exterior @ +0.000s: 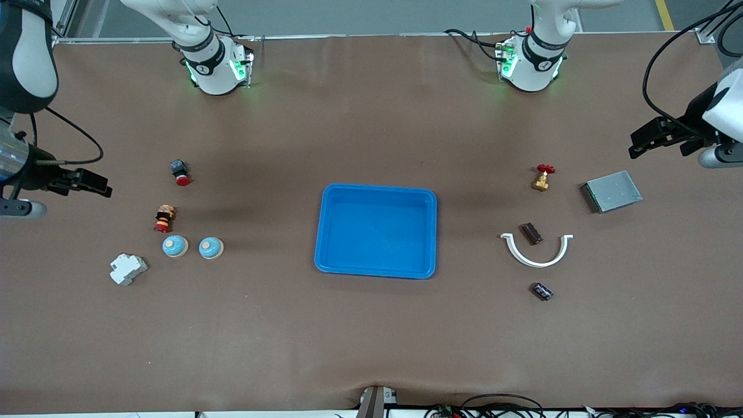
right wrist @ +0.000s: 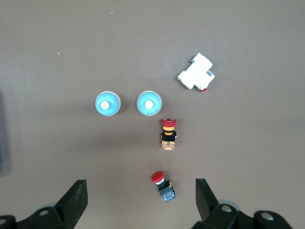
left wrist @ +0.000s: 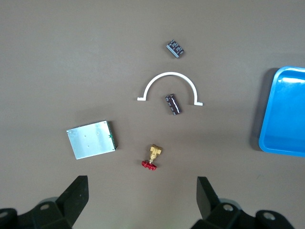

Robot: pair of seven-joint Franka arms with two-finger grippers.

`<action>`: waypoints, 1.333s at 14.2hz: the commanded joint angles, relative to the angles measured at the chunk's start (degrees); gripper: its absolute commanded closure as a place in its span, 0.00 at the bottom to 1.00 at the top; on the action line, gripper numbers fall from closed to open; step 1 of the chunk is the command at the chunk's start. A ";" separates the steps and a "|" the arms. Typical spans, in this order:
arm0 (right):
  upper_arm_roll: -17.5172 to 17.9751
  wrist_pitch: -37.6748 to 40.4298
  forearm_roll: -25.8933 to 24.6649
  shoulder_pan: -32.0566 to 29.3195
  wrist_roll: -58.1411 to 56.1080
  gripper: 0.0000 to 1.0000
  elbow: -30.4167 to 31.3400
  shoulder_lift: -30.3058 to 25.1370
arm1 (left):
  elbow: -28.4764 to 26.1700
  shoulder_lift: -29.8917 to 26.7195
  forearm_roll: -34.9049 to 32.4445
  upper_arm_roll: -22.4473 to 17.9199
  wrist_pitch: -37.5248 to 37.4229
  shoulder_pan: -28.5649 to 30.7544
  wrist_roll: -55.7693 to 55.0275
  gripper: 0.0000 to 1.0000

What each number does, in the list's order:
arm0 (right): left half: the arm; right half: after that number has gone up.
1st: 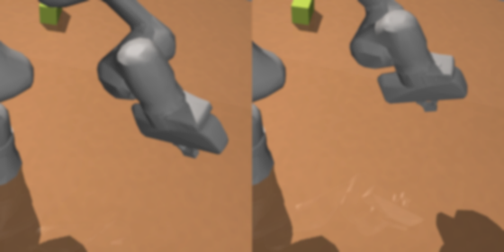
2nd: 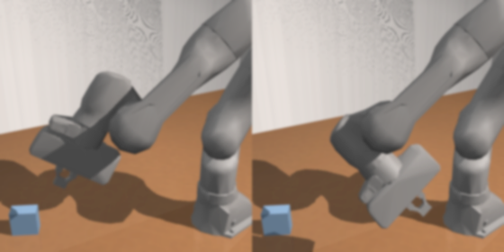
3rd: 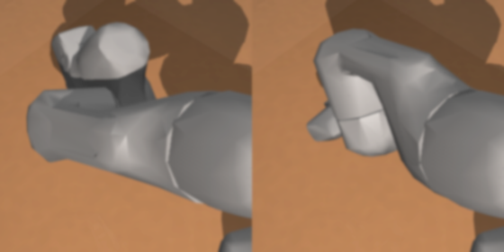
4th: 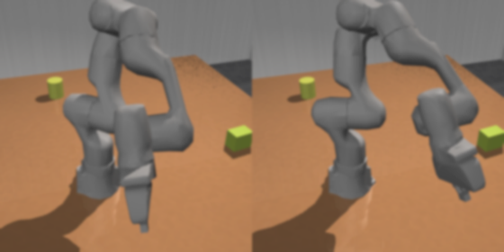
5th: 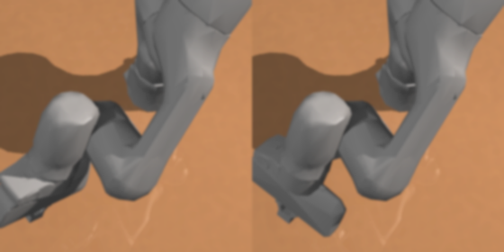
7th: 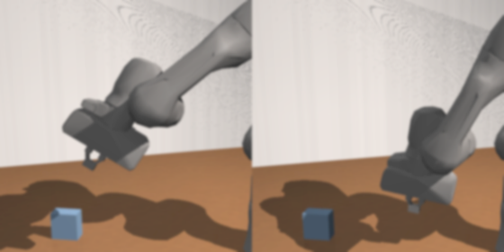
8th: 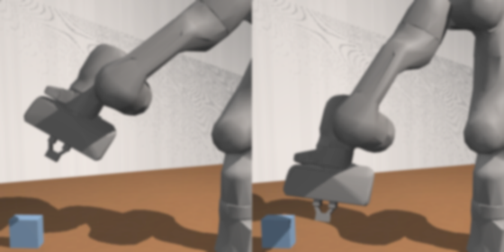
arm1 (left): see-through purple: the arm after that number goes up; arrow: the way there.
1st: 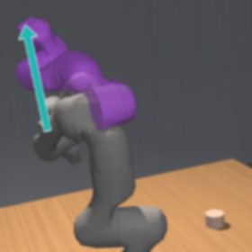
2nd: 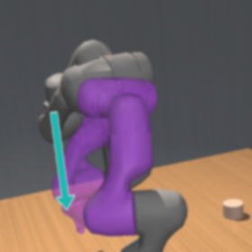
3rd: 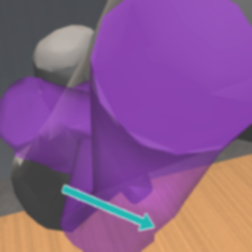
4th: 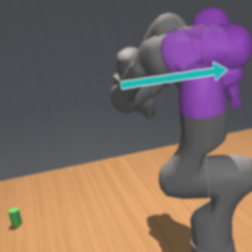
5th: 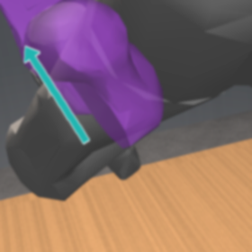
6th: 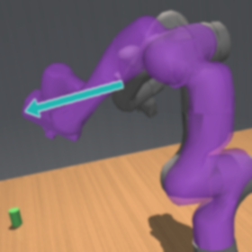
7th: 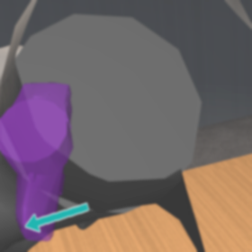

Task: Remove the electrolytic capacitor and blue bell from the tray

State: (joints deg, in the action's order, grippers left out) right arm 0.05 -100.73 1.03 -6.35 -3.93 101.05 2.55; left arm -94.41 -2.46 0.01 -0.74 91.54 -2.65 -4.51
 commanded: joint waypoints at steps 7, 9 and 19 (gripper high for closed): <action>1.71 10.20 -0.85 0.55 -0.55 0.00 -8.15 -5.09 | 1.25 -0.62 0.51 -0.41 0.04 -0.43 1.09 0.00; 1.71 11.16 -0.85 1.25 -0.64 0.00 -8.50 -6.59 | 1.33 -0.53 0.51 -0.41 0.04 -0.25 1.17 0.00; 1.80 15.10 -5.32 2.84 0.24 0.00 -11.91 -9.60 | 2.21 -0.18 0.60 -0.76 0.22 -0.16 0.12 0.00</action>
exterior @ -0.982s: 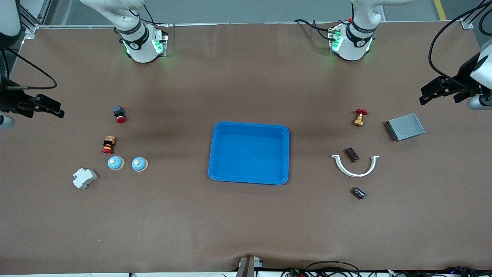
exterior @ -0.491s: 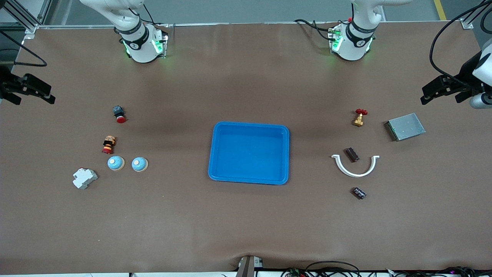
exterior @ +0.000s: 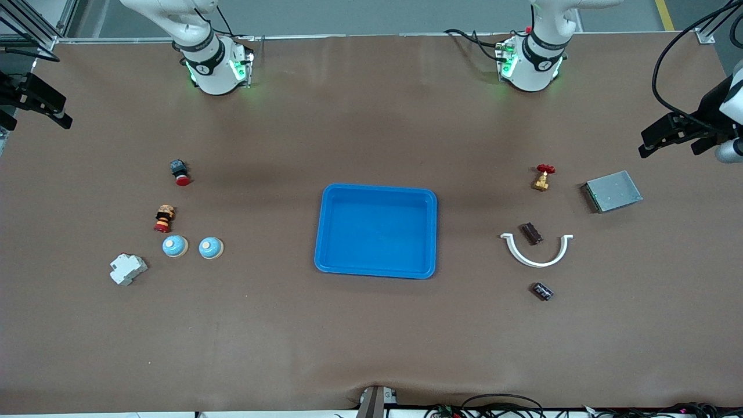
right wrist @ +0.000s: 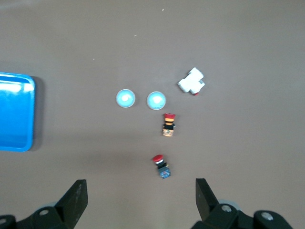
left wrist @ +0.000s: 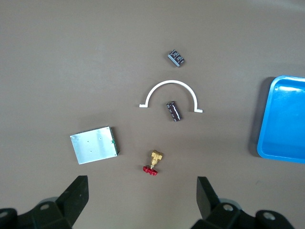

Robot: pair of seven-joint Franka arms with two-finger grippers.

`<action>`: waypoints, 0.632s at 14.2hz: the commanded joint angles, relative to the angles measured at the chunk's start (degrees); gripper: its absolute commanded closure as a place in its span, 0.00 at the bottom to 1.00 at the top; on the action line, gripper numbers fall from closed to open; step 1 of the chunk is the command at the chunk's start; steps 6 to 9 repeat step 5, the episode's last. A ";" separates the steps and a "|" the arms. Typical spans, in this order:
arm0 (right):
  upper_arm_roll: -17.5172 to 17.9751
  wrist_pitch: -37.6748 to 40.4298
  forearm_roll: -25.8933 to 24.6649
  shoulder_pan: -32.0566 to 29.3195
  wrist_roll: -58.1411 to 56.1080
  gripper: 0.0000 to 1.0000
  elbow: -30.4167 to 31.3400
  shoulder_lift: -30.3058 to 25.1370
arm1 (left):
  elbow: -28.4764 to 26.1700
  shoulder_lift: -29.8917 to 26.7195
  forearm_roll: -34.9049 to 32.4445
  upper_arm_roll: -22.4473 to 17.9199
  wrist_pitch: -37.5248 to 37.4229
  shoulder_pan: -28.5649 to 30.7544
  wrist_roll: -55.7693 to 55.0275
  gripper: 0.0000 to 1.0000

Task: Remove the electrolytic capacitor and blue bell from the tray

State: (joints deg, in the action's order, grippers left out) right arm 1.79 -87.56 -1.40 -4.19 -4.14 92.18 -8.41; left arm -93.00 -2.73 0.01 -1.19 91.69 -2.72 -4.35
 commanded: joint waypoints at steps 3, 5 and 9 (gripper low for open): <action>-0.38 6.33 -3.35 2.94 1.59 0.00 -9.19 5.24 | 0.97 0.09 0.78 -0.31 0.07 -0.01 0.13 0.00; -0.47 6.79 -3.35 3.48 3.25 0.00 -10.53 6.30 | 0.97 0.09 0.78 -0.31 0.07 -0.10 0.31 0.00; -0.47 6.79 -3.35 3.48 3.25 0.00 -10.53 6.30 | 0.97 0.09 0.78 -0.31 0.07 -0.10 0.31 0.00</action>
